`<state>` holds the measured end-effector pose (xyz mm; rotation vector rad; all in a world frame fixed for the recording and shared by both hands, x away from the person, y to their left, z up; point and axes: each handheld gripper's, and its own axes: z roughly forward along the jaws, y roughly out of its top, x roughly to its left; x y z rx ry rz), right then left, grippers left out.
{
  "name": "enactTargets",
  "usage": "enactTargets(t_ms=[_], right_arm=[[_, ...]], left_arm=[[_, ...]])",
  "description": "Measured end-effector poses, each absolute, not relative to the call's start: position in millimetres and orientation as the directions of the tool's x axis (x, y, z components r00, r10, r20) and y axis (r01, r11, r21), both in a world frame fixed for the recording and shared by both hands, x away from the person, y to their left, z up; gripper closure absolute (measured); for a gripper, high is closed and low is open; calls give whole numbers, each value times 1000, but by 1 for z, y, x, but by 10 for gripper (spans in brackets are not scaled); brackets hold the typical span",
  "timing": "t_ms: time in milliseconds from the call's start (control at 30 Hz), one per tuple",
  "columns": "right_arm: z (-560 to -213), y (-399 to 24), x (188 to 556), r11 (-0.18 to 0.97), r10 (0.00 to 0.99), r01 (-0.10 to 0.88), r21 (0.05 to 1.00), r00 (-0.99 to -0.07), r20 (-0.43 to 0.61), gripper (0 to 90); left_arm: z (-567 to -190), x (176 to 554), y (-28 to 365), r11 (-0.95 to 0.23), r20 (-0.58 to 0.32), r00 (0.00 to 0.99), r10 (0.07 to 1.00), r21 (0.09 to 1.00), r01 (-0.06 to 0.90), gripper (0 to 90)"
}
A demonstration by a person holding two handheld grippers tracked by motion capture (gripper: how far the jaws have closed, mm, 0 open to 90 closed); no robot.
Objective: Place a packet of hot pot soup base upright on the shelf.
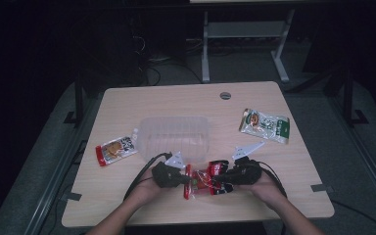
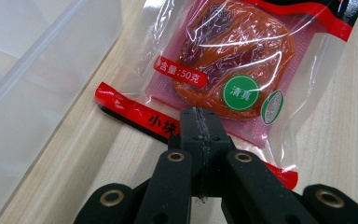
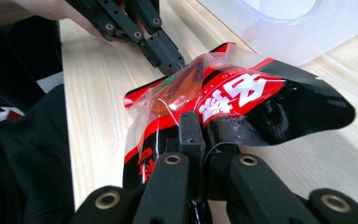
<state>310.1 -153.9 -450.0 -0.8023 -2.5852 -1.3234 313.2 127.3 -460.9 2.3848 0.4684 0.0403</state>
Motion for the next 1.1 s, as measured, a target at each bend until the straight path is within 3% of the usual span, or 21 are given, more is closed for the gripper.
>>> enactTargets(t_ms=[333,600,900,1100], right_arm=[[-440,-157,307,381,313,532,756,-844,436,899],[-432,-158,304,335,277,522,785,-850,447,900],[-424,-150,298,295,200,497,816,-867,456,900],[-419,-153,297,278,203,488,827,-872,446,900]], left_arm=[[-458,311,125,-694,-100,937,335,646,317,898],[-451,310,128,-659,-101,933,346,681,318,899],[-444,301,118,-661,-89,951,295,699,271,899],[-439,300,123,-641,-104,949,297,715,279,899]])
